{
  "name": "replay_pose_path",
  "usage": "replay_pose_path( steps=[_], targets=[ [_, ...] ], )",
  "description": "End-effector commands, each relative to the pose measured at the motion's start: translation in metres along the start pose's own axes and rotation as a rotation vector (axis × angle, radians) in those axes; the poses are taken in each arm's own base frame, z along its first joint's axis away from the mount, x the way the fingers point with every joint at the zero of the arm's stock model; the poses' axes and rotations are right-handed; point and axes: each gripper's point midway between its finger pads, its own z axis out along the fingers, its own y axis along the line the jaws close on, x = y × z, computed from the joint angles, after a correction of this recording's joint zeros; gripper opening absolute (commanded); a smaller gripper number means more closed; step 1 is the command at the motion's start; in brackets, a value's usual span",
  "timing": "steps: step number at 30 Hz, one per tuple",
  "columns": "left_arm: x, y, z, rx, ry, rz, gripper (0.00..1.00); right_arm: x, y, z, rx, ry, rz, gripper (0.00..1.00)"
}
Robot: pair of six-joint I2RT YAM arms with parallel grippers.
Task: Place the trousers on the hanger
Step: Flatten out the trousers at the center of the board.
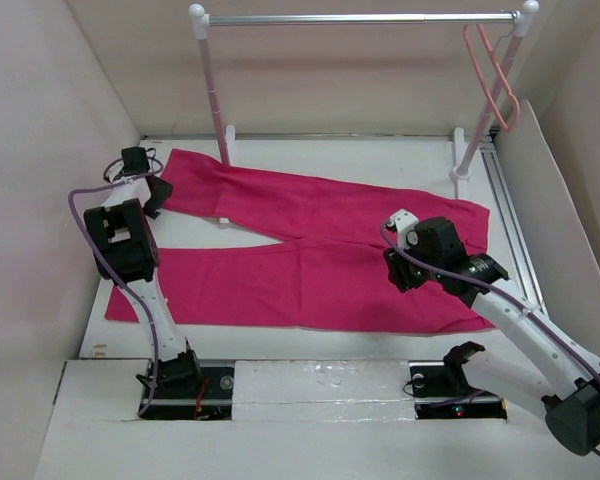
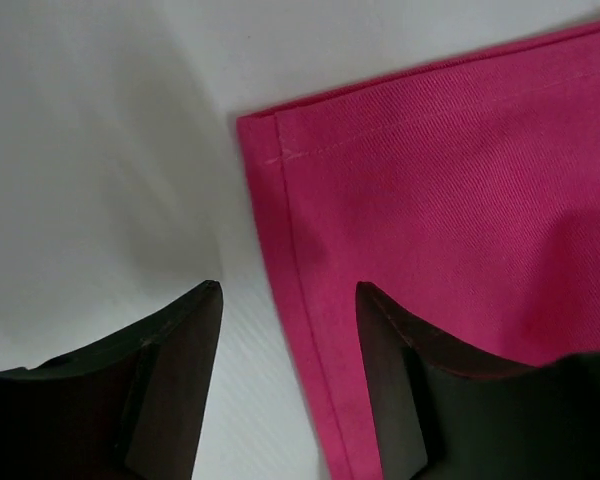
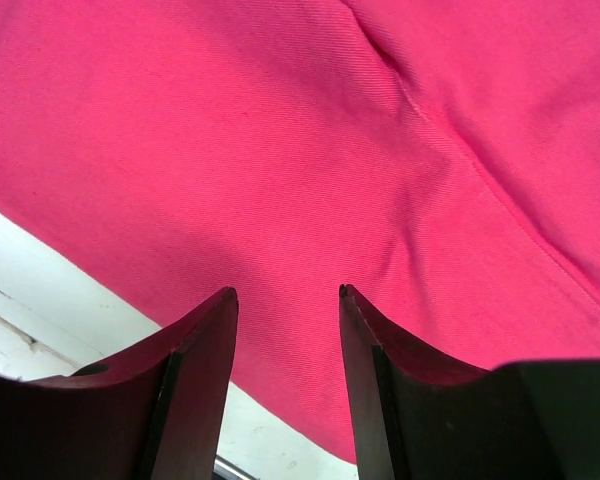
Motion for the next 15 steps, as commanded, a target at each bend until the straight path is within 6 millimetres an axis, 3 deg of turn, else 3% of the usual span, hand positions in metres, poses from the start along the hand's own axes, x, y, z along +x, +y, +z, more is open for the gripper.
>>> replay_pose_path(
  steps=[1, 4, 5, 9, 15],
  targets=[
    [-0.005, -0.012, 0.009, 0.003, 0.014, 0.015, 0.51, -0.026, 0.0, -0.006, 0.032, -0.06, 0.012, 0.51],
    [-0.003, -0.008, 0.022, -0.039, 0.028, 0.015, 0.26, -0.028, -0.001, -0.005, 0.044, -0.051, 0.017, 0.51],
    [-0.003, 0.001, 0.027, -0.063, 0.025, -0.005, 0.12, -0.034, -0.002, -0.006, 0.052, -0.059, 0.017, 0.51],
    [-0.01, 0.011, 0.031, -0.084, 0.012, -0.027, 0.0, -0.039, -0.002, -0.004, 0.053, -0.071, 0.021, 0.51],
    [-0.021, 0.049, 0.017, -0.187, -0.05, 0.013, 0.0, -0.035, -0.018, 0.0, 0.142, -0.035, 0.017, 0.51]
  ],
)
